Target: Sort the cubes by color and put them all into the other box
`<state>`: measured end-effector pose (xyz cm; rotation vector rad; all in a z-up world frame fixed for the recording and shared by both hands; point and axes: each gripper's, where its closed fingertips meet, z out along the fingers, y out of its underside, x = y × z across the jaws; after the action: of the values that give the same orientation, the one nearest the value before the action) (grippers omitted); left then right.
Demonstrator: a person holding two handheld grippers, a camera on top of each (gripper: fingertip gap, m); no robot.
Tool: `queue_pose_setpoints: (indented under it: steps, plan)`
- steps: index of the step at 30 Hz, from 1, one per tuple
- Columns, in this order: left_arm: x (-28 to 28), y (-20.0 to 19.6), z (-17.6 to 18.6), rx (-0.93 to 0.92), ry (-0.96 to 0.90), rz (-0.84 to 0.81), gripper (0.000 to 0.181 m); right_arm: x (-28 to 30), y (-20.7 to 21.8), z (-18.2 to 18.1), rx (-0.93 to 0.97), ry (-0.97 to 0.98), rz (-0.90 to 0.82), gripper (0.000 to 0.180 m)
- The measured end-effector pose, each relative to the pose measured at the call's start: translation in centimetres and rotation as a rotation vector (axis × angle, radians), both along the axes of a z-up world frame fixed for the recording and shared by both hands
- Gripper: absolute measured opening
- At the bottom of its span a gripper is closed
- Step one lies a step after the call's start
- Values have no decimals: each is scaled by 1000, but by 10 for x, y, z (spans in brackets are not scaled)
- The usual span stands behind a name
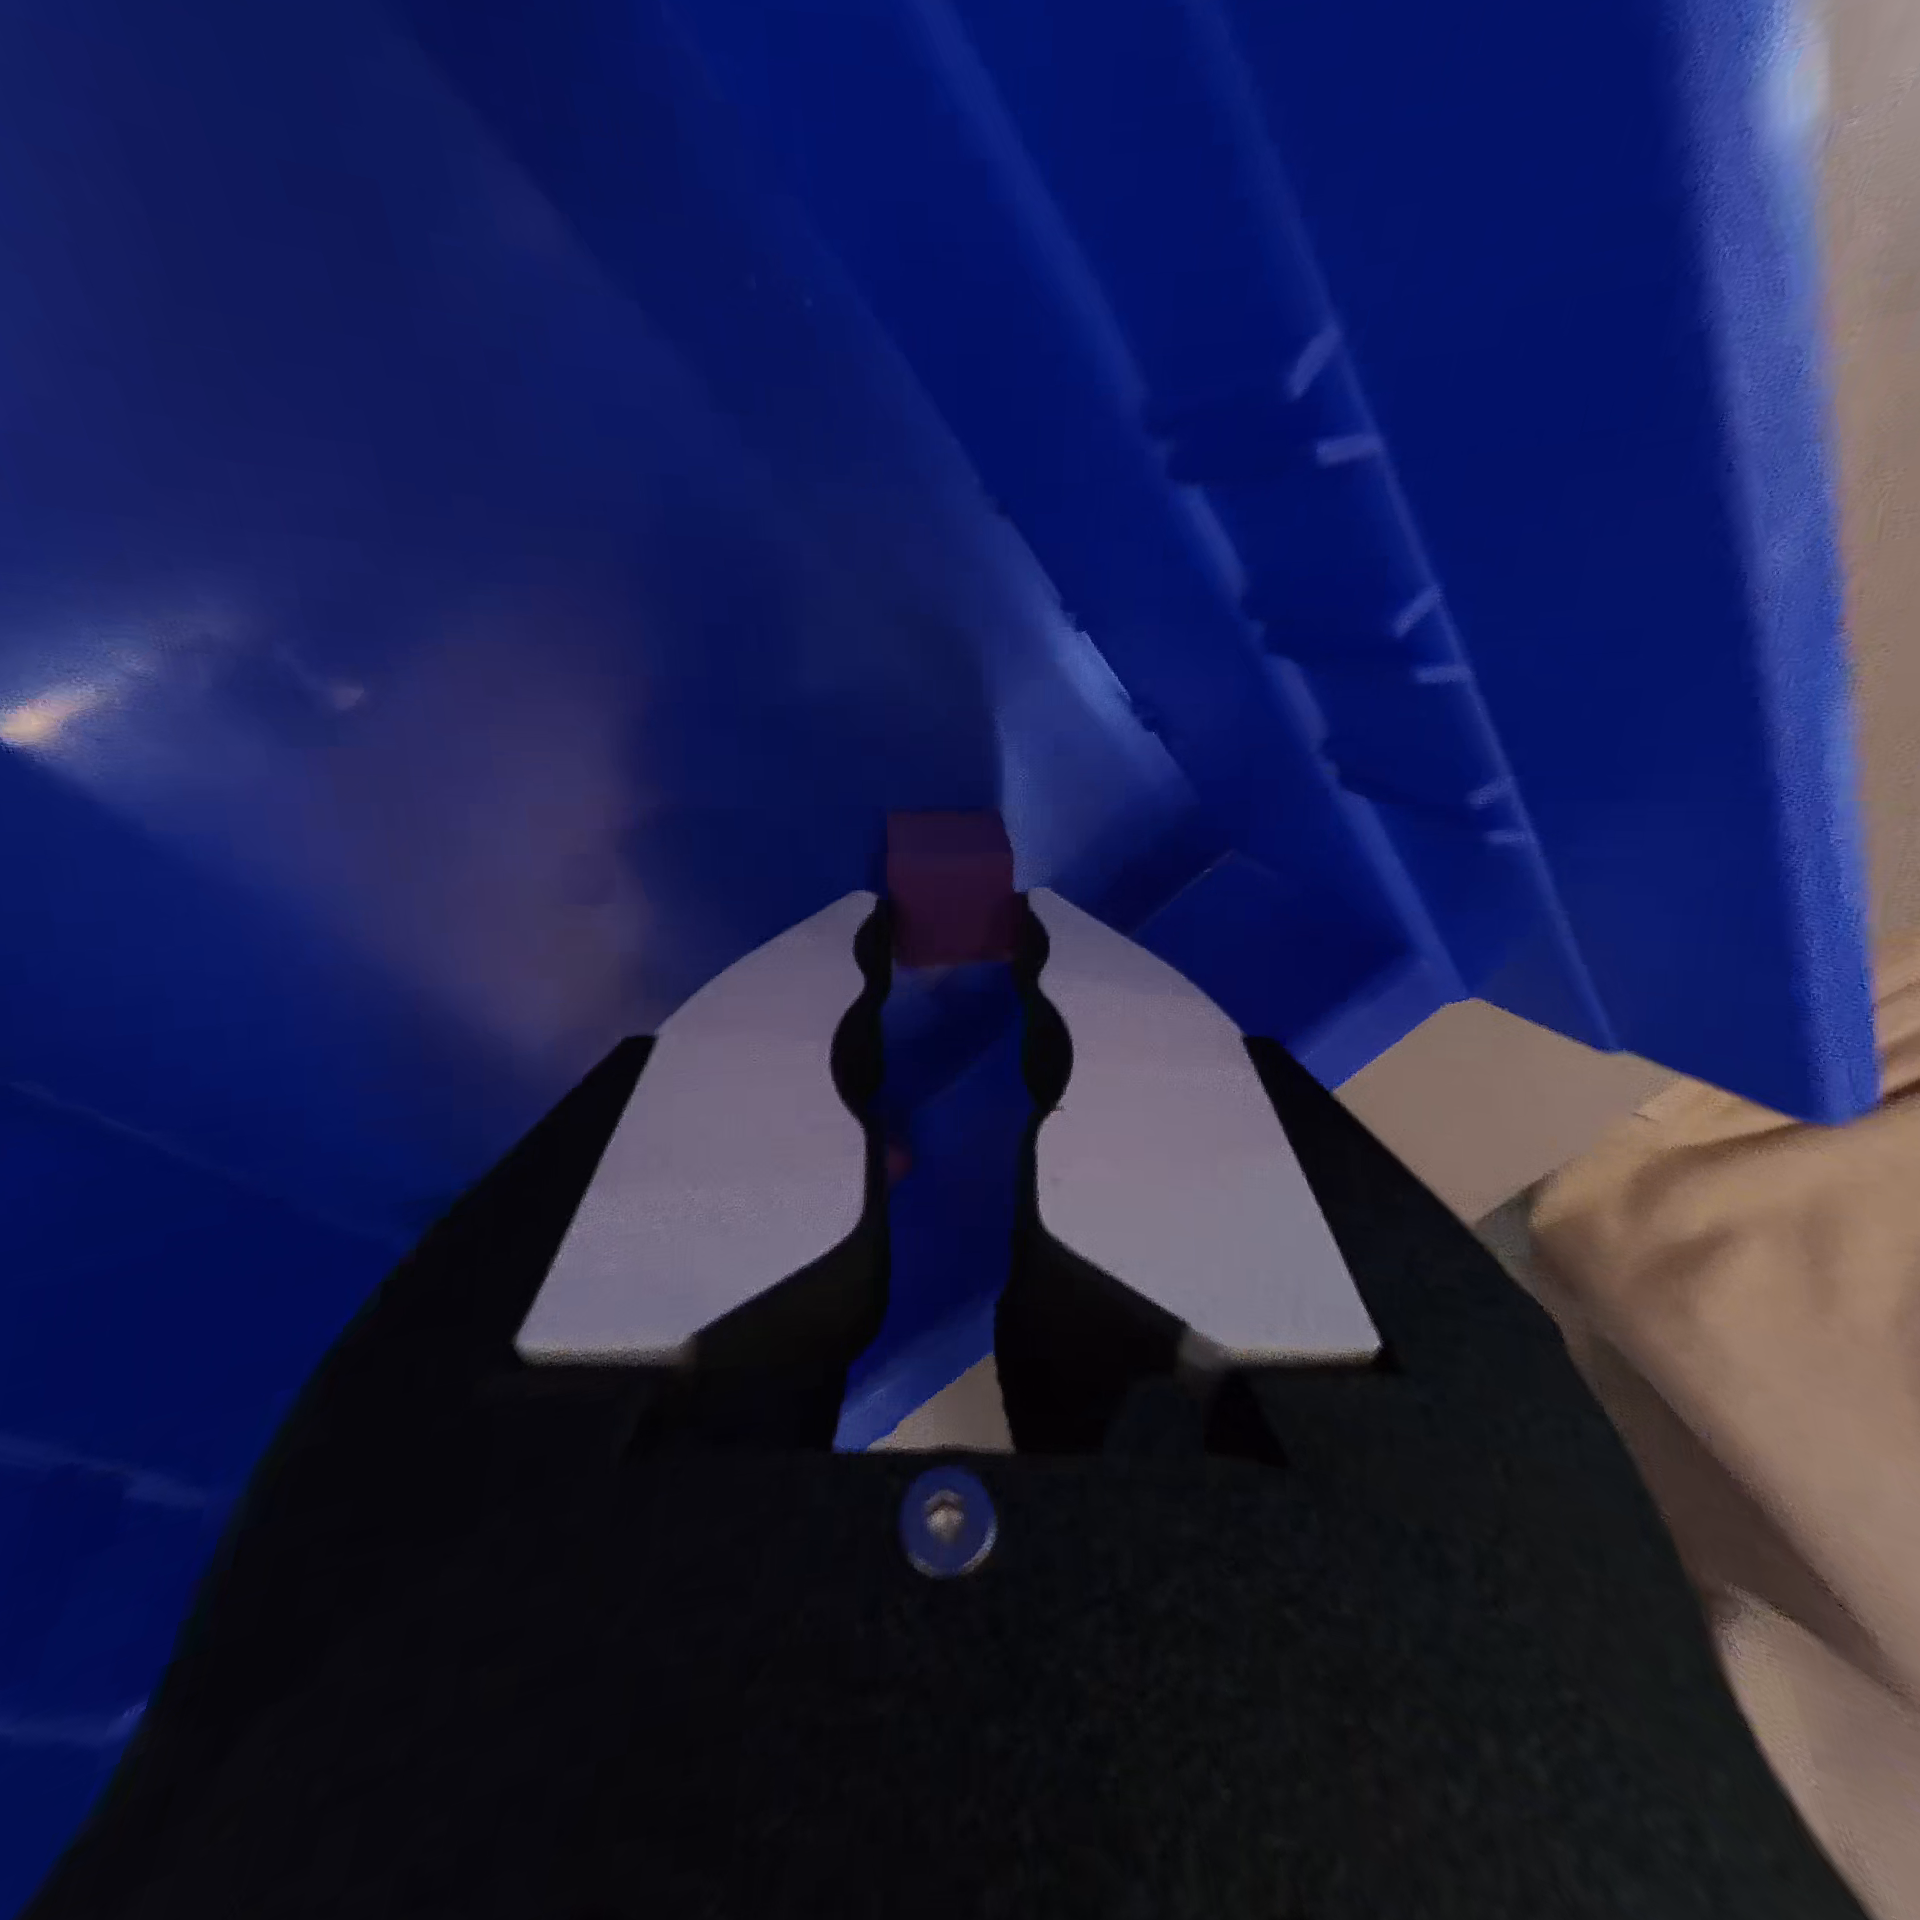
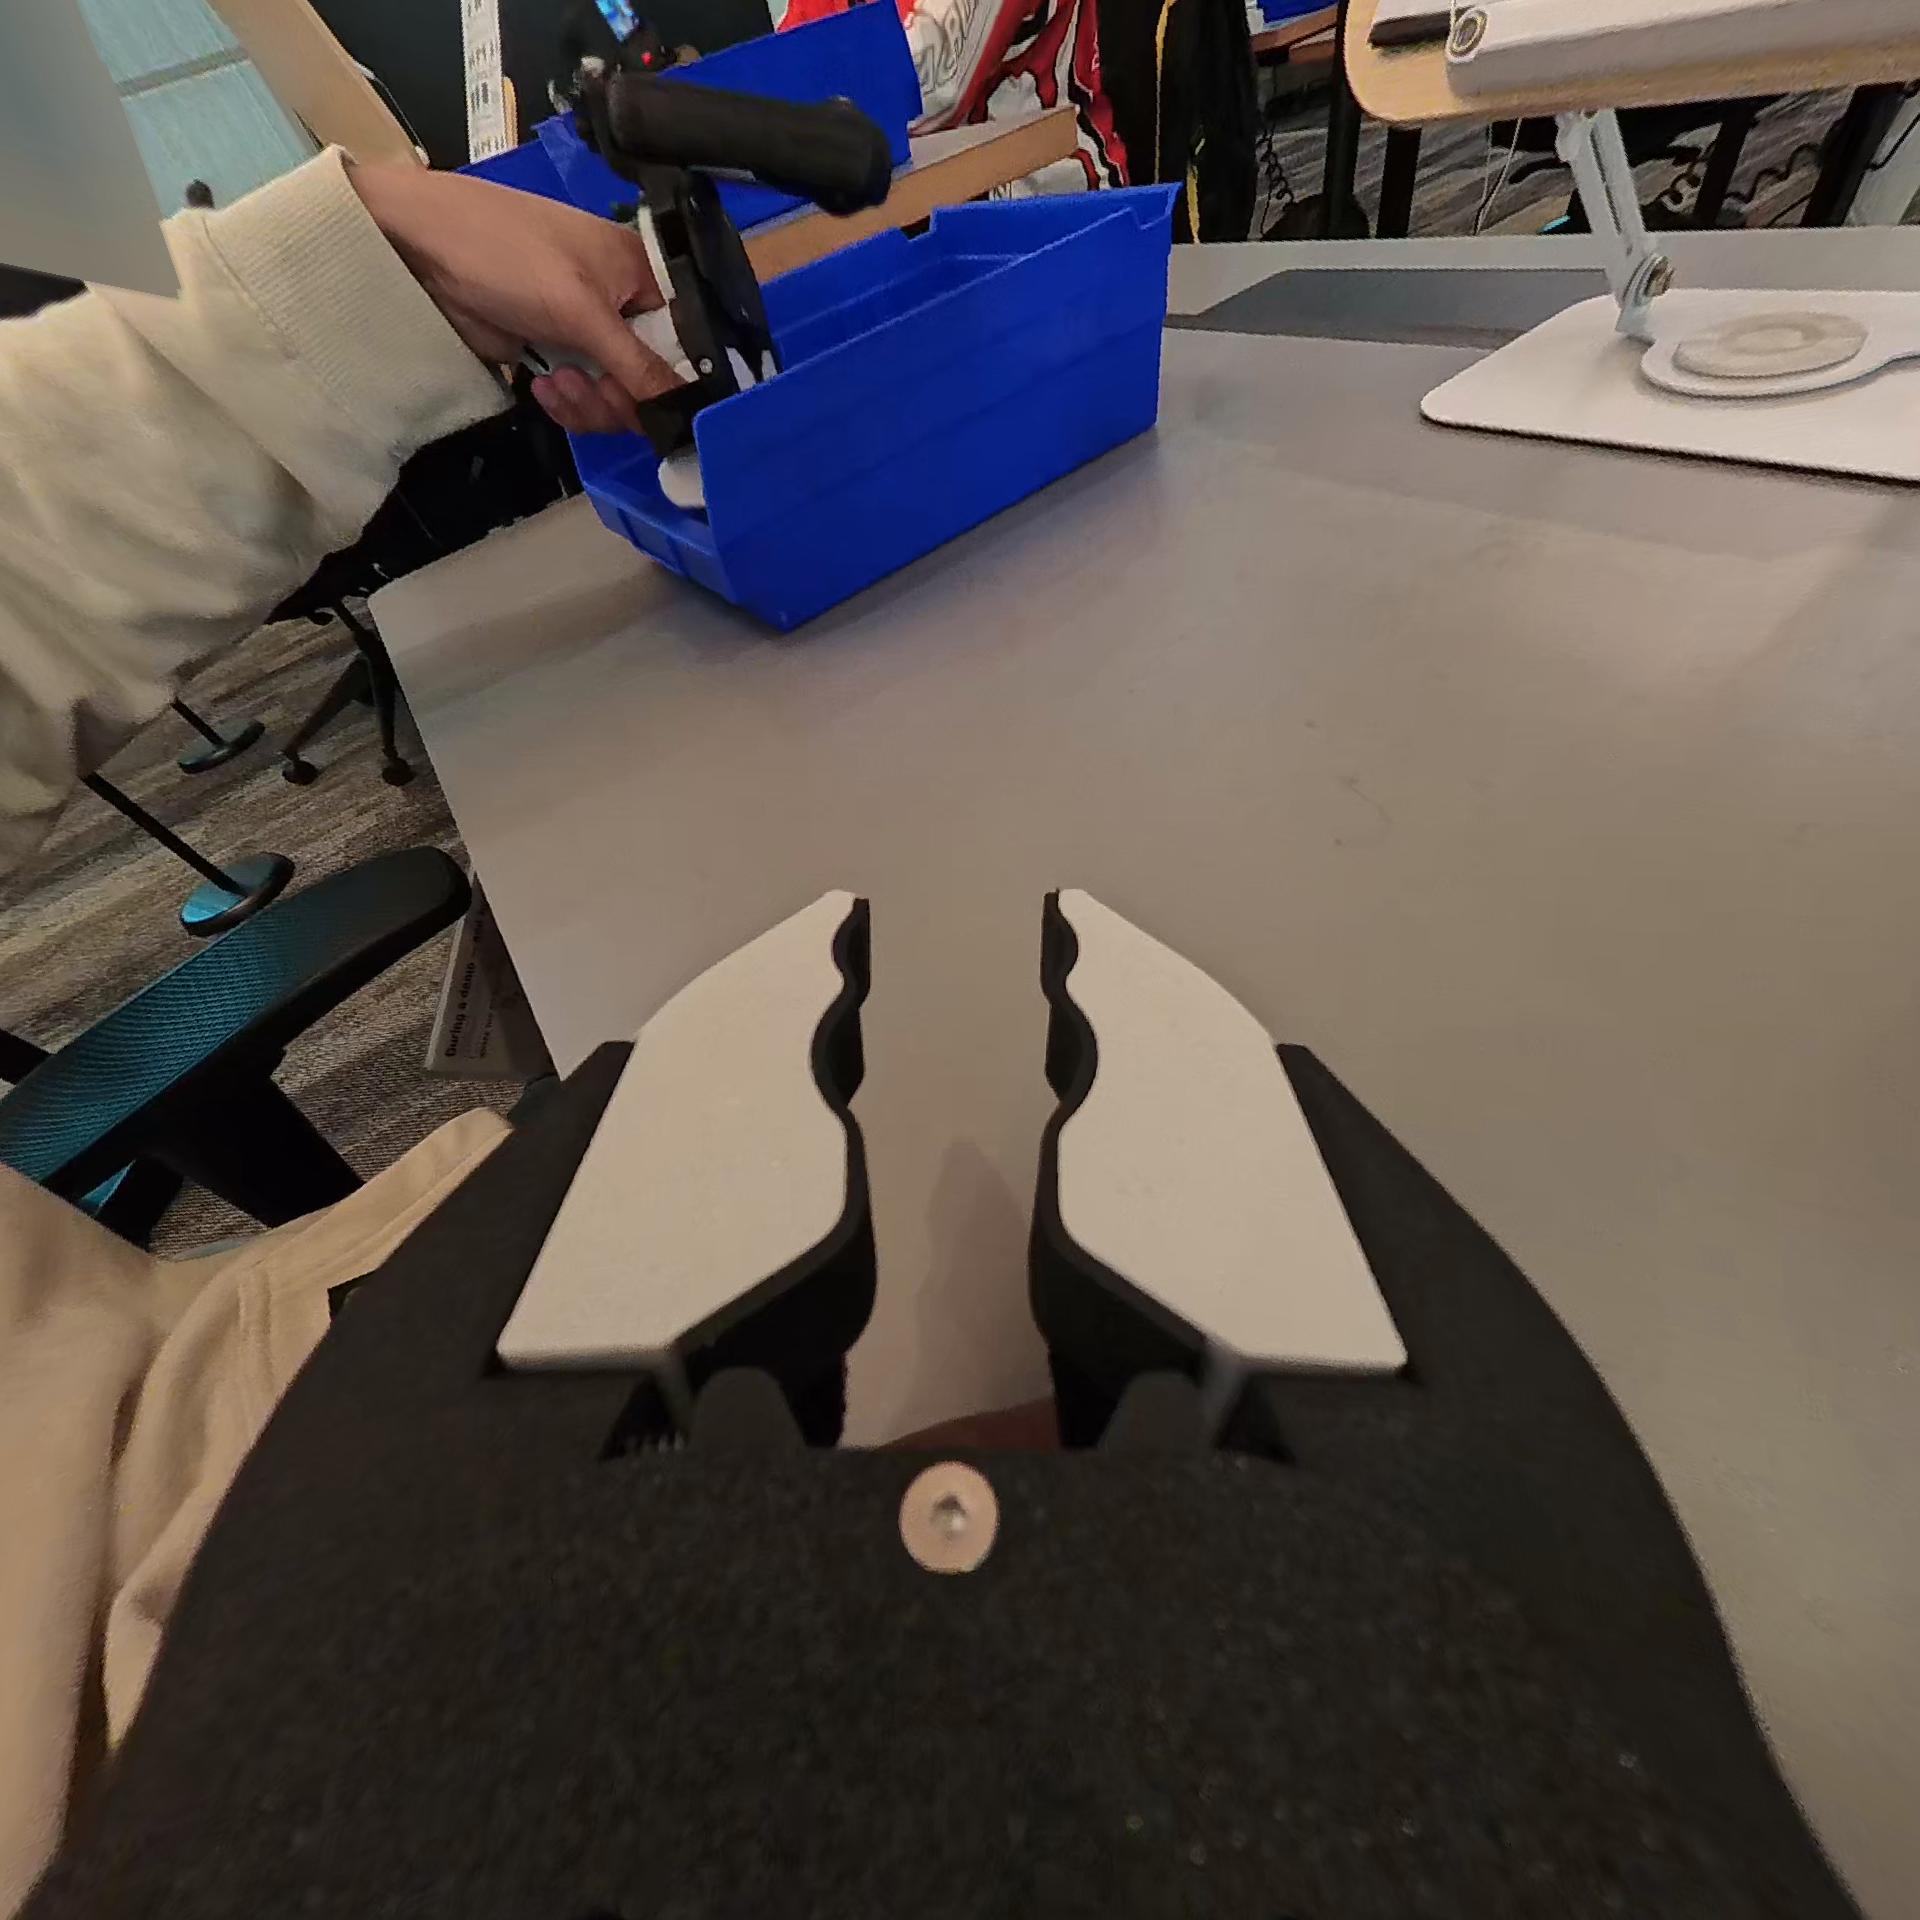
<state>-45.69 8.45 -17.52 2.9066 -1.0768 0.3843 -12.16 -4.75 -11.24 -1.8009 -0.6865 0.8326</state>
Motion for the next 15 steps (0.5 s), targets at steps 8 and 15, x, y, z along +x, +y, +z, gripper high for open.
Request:
queue_pose_setpoints:
  steps: [8, 15]
  plan:
    - [27, 13, 128, 722, -402, -81, 22, 23, 12, 15, 72, 7, -85, 30]
    - [55, -39, 132, 919, -746, 3, 21, 43, 25, 20, 29, 113, -146, 29]
